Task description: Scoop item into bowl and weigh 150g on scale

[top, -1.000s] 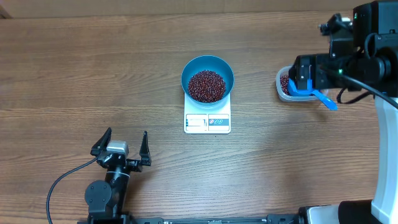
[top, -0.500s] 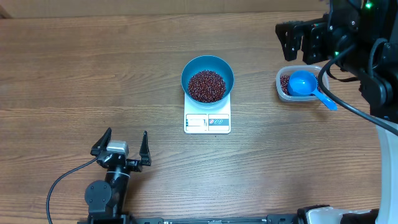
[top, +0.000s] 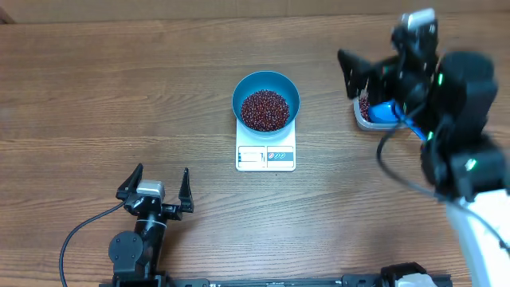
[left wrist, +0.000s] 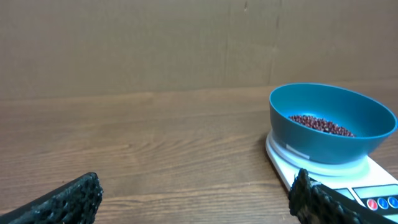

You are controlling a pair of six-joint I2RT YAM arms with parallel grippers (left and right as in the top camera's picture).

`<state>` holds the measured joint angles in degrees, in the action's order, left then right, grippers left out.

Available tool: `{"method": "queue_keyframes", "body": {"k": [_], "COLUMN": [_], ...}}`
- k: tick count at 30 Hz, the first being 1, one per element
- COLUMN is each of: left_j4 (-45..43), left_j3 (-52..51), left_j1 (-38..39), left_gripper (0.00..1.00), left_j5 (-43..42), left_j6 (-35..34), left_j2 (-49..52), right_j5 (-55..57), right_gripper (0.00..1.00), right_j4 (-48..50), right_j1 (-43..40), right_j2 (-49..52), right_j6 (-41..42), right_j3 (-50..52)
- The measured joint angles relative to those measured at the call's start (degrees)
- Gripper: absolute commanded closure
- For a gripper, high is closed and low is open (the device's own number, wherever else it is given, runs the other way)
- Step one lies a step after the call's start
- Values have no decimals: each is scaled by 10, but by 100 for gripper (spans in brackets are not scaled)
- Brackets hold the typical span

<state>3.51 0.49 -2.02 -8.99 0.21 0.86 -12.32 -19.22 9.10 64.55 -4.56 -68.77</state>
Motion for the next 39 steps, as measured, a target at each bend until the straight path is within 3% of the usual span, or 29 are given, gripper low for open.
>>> {"method": "queue_keyframes", "body": {"k": [7, 10, 13, 17, 25, 39], "left_j4": [0, 0, 0, 0, 0, 0], "left_j3": [0, 0, 0, 0, 0, 0], "left_j1": [0, 0, 0, 0, 0, 0], "left_gripper": [0, 0, 0, 0, 0, 0], "left_j5": [0, 0, 0, 0, 0, 0], "left_j6": [0, 0, 0, 0, 0, 0], "left_j2": [0, 0, 0, 0, 0, 0], "right_j5": [-23, -26, -26, -22, -10, 41], "right_gripper": [0, 0, 0, 0, 0, 0], "right_j4": [384, 477, 508, 488, 323, 175], "right_j1": [0, 0, 0, 0, -5, -16], "right_j2": [-152, -211, -272, -347, -483, -595], "right_j6": [0, 0, 0, 0, 0, -1], "right_j3": [314, 432, 525, 593, 639, 677]}}
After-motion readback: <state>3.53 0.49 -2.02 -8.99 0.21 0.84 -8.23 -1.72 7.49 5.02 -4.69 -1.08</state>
